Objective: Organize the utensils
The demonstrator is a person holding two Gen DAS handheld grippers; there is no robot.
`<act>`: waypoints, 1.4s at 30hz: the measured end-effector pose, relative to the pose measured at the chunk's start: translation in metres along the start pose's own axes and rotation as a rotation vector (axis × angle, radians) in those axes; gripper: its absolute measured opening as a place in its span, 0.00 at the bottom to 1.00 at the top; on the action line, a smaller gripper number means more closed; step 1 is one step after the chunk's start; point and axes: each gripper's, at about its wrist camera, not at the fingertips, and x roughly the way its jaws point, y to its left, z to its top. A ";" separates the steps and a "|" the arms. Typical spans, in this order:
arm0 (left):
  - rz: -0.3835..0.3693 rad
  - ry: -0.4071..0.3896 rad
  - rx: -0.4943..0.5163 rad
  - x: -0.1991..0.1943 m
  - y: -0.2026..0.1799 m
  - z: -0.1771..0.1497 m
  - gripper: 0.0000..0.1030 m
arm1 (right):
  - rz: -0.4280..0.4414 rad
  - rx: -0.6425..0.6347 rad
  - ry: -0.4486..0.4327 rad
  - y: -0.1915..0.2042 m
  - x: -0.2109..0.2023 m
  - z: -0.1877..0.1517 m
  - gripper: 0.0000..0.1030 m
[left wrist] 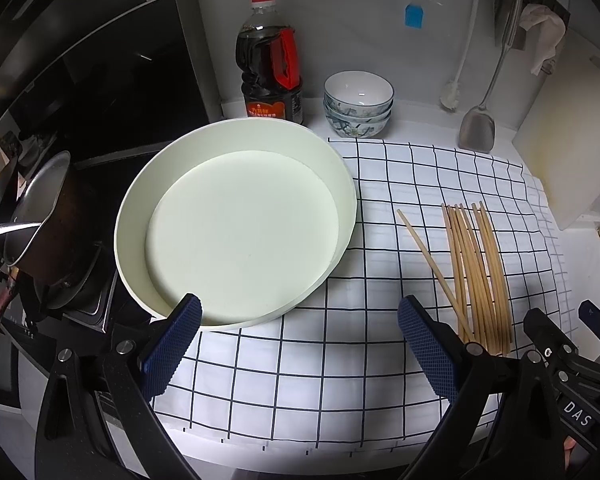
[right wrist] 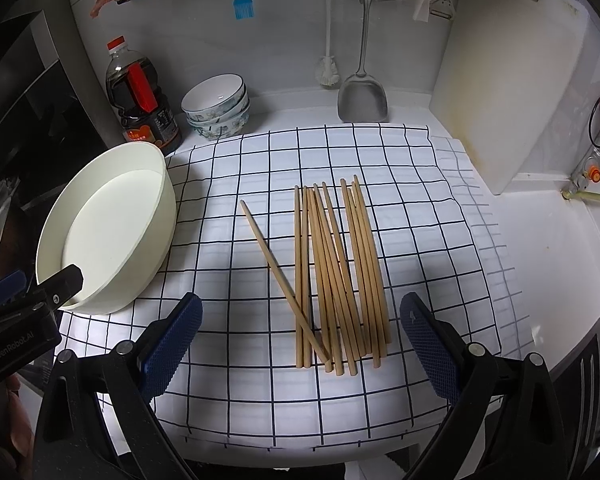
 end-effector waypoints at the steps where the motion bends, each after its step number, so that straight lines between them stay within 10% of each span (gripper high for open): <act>1: 0.000 0.000 0.000 0.000 0.000 0.000 0.94 | 0.000 0.000 0.001 0.000 0.000 0.000 0.92; 42: 0.001 0.000 0.000 0.000 0.000 0.000 0.94 | 0.005 0.006 -0.003 0.001 -0.009 -0.005 0.92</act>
